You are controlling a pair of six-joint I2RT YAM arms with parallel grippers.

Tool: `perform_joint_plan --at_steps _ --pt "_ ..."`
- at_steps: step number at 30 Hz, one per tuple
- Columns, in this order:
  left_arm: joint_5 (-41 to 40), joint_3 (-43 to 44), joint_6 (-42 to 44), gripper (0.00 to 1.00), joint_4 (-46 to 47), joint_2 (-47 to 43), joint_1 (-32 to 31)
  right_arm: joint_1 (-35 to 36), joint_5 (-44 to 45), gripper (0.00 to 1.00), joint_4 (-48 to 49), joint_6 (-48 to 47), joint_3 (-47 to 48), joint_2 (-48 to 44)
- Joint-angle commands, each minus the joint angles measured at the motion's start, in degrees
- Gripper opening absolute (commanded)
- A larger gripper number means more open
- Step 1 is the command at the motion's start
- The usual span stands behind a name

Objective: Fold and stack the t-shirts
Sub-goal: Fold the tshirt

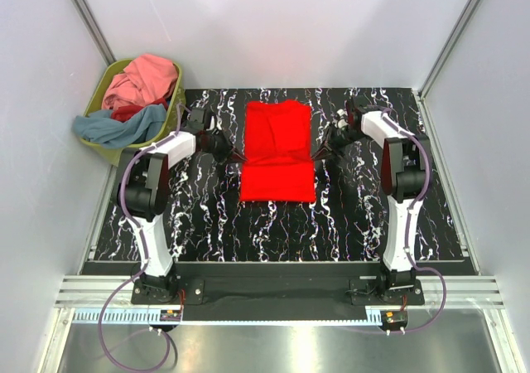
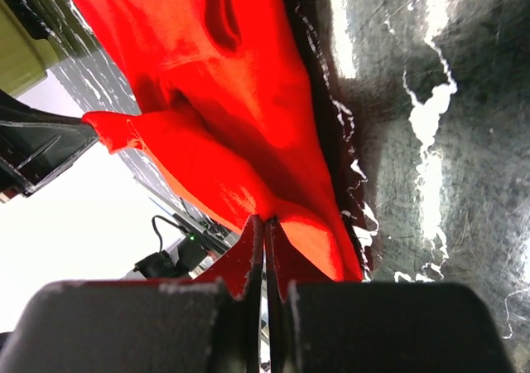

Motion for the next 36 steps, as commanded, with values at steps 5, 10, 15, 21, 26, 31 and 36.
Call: perform_joint_plan --at_steps 5,10,15,21,26,31,36 --pt "1.8 3.9 -0.1 0.02 0.1 2.5 0.6 -0.3 -1.7 0.00 -1.2 -0.7 4.1 3.2" --pt "0.2 8.9 3.0 0.09 -3.3 5.4 0.6 -0.4 -0.9 0.09 -1.3 -0.1 8.5 5.7" --pt "-7.4 17.0 10.5 0.20 -14.0 4.0 0.6 -1.3 1.1 0.30 -5.3 -0.6 15.8 6.9" --pt "-9.5 7.5 13.0 0.24 -13.8 -6.7 -0.6 0.2 3.0 0.39 -4.4 -1.8 4.6 -3.9" --pt "-5.1 -0.1 12.0 0.21 -8.4 -7.8 -4.5 2.6 2.6 0.39 4.4 1.2 -8.4 -9.5" --pt "1.8 0.5 10.6 0.19 -2.0 -2.5 -7.0 7.0 -0.5 0.38 7.1 2.9 -7.3 -7.4" --pt "5.2 0.2 9.7 0.15 -0.7 0.8 -7.1 10.5 -10.0 0.22 10.8 5.2 -5.0 -2.4"
